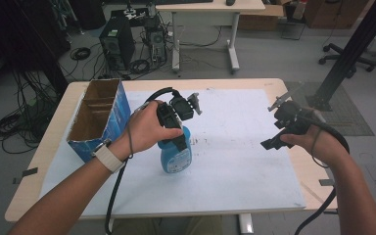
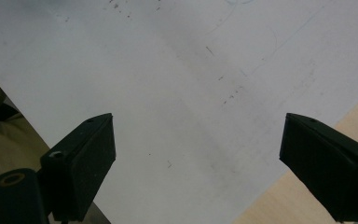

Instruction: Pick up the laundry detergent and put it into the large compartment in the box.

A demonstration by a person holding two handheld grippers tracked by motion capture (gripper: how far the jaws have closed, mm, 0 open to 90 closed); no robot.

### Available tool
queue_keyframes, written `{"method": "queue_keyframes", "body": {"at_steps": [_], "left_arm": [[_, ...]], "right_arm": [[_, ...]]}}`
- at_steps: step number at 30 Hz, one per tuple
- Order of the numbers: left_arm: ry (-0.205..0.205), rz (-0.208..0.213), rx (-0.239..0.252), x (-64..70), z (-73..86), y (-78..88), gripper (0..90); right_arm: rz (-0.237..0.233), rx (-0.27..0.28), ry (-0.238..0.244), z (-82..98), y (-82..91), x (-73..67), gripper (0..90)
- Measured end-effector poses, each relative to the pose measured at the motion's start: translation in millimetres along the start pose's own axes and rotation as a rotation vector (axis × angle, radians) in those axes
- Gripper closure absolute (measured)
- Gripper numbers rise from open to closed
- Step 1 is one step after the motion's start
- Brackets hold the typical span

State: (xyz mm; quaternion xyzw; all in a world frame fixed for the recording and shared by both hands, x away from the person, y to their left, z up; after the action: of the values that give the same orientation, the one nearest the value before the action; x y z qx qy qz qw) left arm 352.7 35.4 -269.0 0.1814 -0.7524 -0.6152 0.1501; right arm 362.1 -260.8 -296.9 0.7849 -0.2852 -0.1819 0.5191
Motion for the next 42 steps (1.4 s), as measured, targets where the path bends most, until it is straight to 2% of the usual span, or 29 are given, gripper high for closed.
{"method": "queue_keyframes", "body": {"at_steps": [13,19,32,42], "left_arm": [[0.057,-0.025,-0.007,-3.0,5.0,15.4,37.2],[0.085,-0.039,-0.003,-4.6,5.8,27.7,37.3],[0.208,-0.058,-0.012,-14.4,13.2,61.1,37.3],[0.282,-0.069,-0.016,-24.8,23.1,90.0,37.3]], "right_arm": [[-0.002,0.004,0.007,-3.4,1.1,-0.6,10.5],[-0.002,0.004,0.013,-5.0,1.1,-0.7,10.5],[-0.005,0.007,0.024,-9.1,0.4,-1.9,10.5],[-0.01,0.012,0.041,-15.2,-2.1,-3.9,10.5]]}}
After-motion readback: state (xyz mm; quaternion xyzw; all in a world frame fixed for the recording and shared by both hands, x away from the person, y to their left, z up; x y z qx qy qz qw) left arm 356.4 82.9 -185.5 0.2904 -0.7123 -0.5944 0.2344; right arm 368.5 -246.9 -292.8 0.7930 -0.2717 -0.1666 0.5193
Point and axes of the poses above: each handheld gripper's, and its own axes: y roughly backward along the jaws, z roughly out of its underside, x roughly to its right, the point moved 3 cm from there along -y, roughly forward along the jaws
